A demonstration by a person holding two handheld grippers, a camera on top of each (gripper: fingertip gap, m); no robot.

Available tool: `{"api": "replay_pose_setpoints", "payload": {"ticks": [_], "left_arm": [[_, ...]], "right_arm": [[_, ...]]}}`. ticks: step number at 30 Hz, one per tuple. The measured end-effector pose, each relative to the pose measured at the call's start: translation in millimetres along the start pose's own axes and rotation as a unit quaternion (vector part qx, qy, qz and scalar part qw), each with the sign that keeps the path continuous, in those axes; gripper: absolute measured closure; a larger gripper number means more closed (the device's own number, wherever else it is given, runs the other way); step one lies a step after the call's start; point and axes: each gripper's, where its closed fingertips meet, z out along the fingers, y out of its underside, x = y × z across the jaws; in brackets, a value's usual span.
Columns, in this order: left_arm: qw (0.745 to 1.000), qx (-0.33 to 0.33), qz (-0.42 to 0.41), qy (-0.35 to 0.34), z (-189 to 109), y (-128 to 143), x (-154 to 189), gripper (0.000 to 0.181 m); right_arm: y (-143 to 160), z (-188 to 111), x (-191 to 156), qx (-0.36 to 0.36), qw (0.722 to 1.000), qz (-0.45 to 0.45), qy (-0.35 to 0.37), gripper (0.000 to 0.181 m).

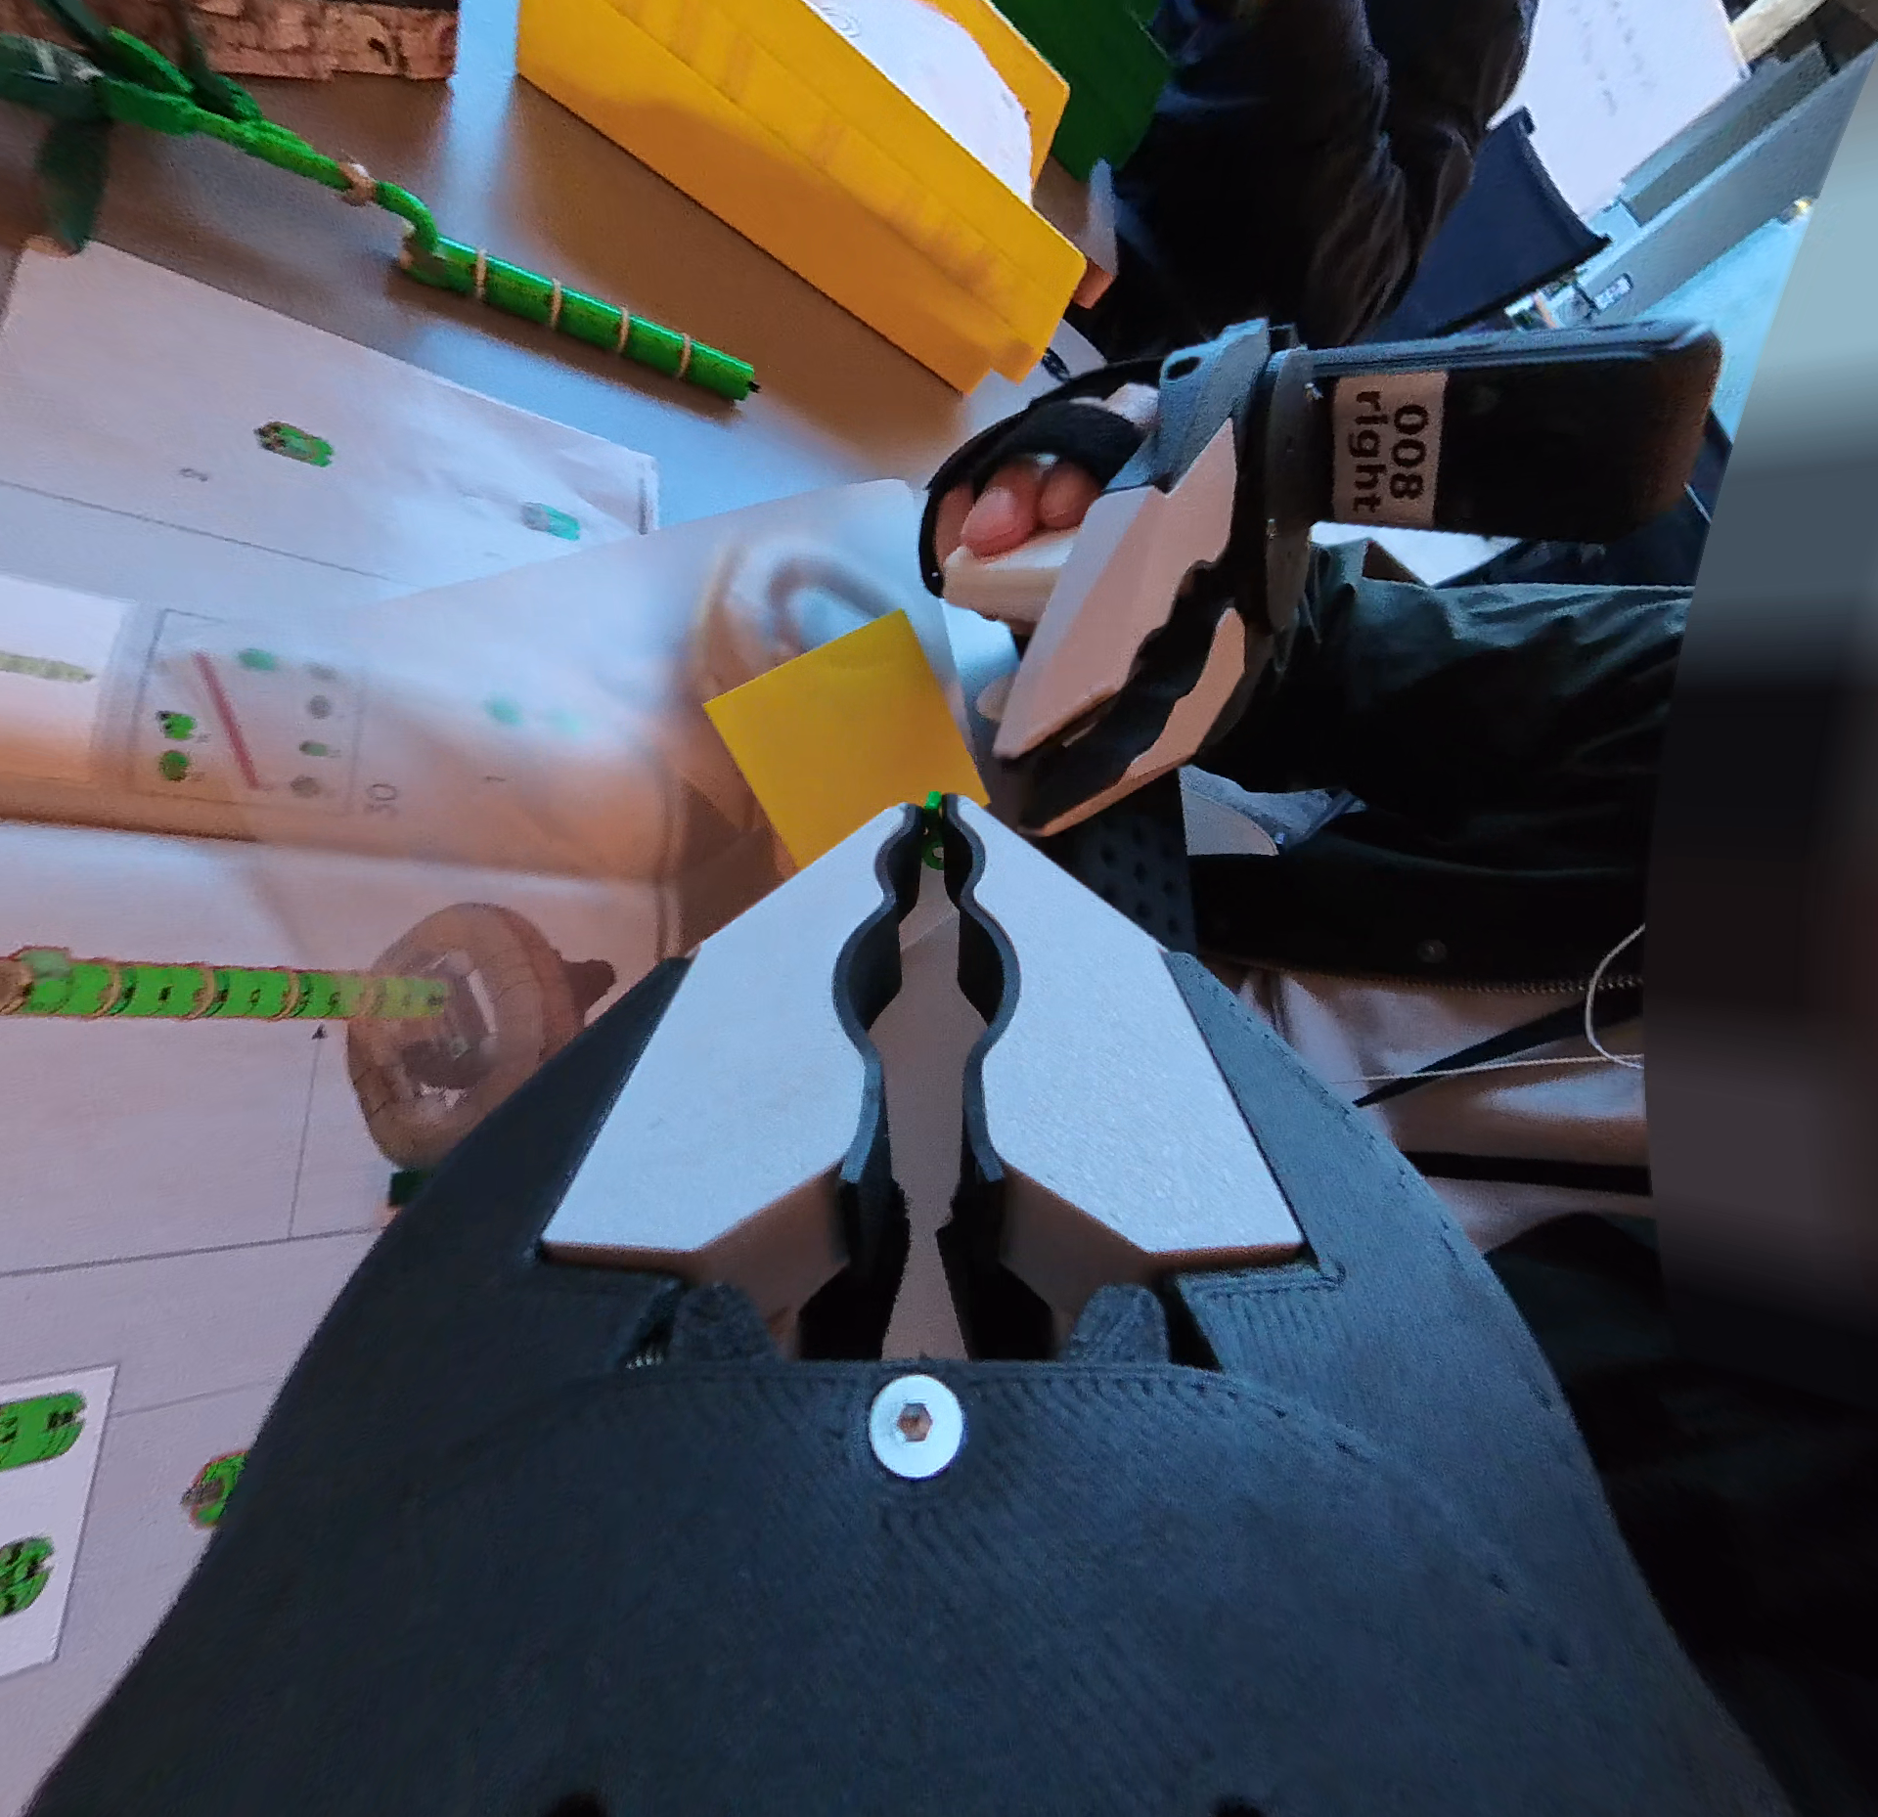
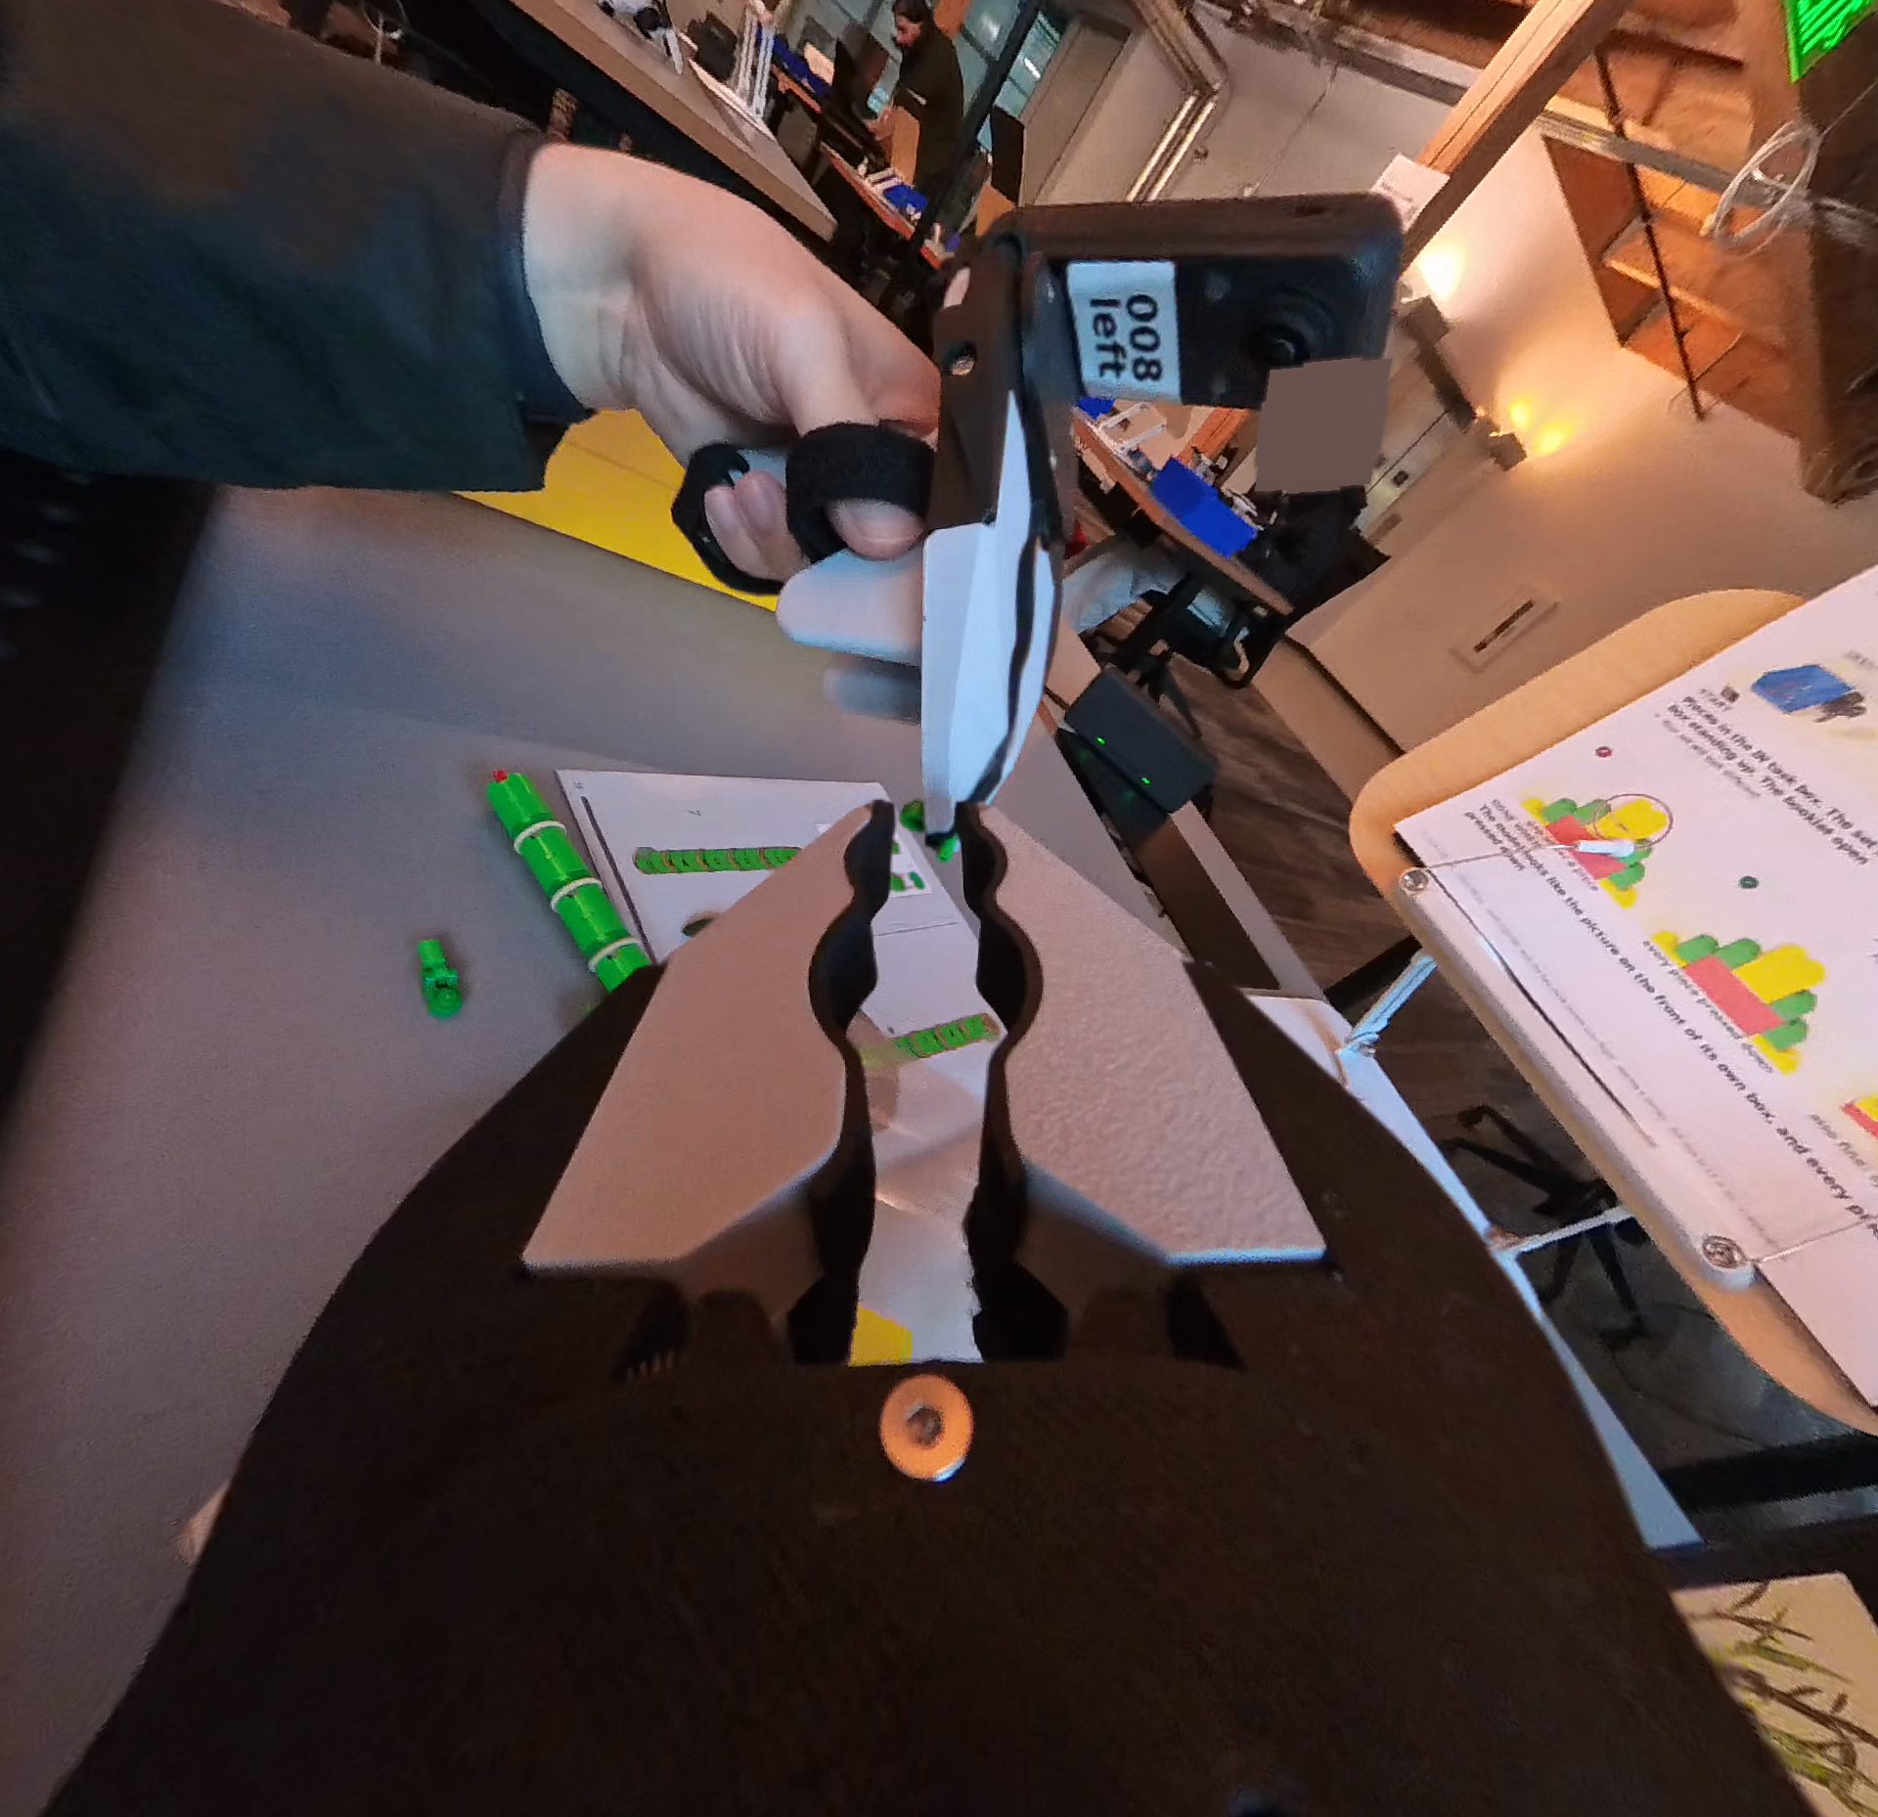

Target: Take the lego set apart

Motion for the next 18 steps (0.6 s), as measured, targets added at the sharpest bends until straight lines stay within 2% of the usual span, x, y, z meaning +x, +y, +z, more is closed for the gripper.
{"api": "replay_pose_setpoints", "payload": {"ticks": [4, 12, 15, 18], "left_arm": [[1.0, -0.005, 0.009, 0.025, 4.9, 0.1, 12.1, 0.179], [0.998, 0.018, -0.008, 0.064, 3.7, -6.7, 19.8, 0.178], [0.993, 0.041, -0.026, 0.103, 0.8, -14.1, 28.0, 0.165], [0.991, 0.081, -0.044, 0.1, -6.9, -27.0, 21.3, 0.149]], "right_arm": [[6.3, 2.5, 1.4, -0.016, 1.0, 0.012, 0.006, 0.171], [-0.5, -3.3, 3.4, 0.0, 1.0, 0.021, 0.001, 0.18], [-4.8, -8.0, 11.1, 0.02, 0.998, 0.053, 0.006, 0.18], [-10.5, -15.1, 21.8, 0.047, 0.996, 0.068, 0.025, 0.18]]}}
